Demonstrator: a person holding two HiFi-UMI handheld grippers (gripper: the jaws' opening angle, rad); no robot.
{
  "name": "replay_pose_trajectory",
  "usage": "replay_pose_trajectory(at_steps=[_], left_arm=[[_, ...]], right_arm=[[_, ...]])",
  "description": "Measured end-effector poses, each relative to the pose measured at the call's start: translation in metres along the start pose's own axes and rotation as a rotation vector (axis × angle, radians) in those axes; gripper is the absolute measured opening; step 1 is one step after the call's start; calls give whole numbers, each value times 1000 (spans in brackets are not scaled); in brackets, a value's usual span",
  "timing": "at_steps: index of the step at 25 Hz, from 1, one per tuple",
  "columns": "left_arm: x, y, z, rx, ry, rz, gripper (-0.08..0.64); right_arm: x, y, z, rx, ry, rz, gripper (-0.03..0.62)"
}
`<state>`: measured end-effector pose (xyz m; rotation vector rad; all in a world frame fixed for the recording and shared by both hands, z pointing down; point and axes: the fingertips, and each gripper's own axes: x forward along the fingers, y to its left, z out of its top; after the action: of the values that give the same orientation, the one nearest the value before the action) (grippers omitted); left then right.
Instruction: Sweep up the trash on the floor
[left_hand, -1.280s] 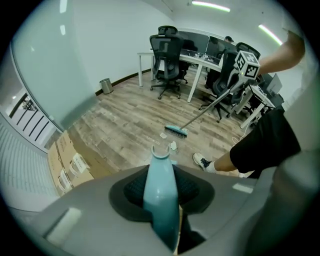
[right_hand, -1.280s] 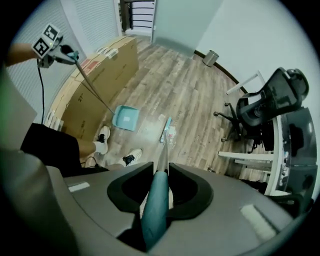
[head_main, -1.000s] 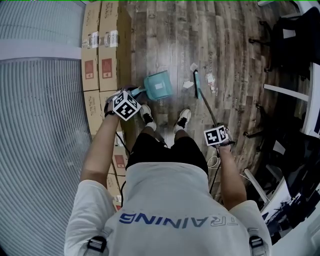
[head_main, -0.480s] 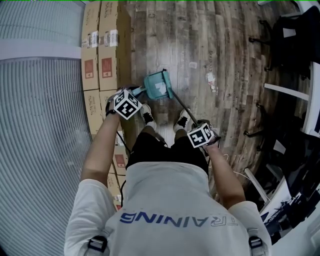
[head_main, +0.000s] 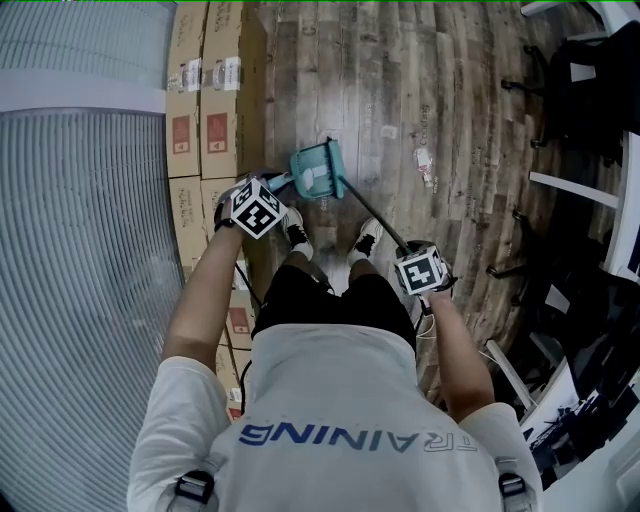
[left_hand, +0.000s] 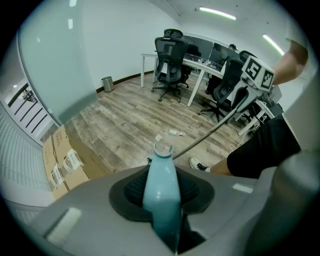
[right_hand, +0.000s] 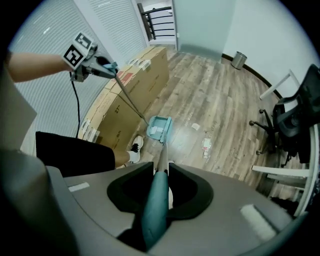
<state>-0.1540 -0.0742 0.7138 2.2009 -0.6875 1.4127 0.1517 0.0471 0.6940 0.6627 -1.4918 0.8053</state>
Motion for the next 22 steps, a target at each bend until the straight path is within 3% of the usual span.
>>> replay_pose_trajectory(at_steps=[3,7,12,16,22], left_arm=[[0,-1,0,-1,-1,-2,100],[0,-2,-1,-3,0,-4,100],[0,-4,-2,-9,4,-7,100],[0,-3,-2,-10,2,-7,100],[1,0,-2,-18,2,-13,100]], right_arm=[[-14,-41,2,62,-22,-40,110],[-20,-98,14,84,-40,-160,109],[-3,-146,26,56,56,-302,109],[18,-134,45,-45,100,-327,109],[28,-56,56,-268,108,-270,107]])
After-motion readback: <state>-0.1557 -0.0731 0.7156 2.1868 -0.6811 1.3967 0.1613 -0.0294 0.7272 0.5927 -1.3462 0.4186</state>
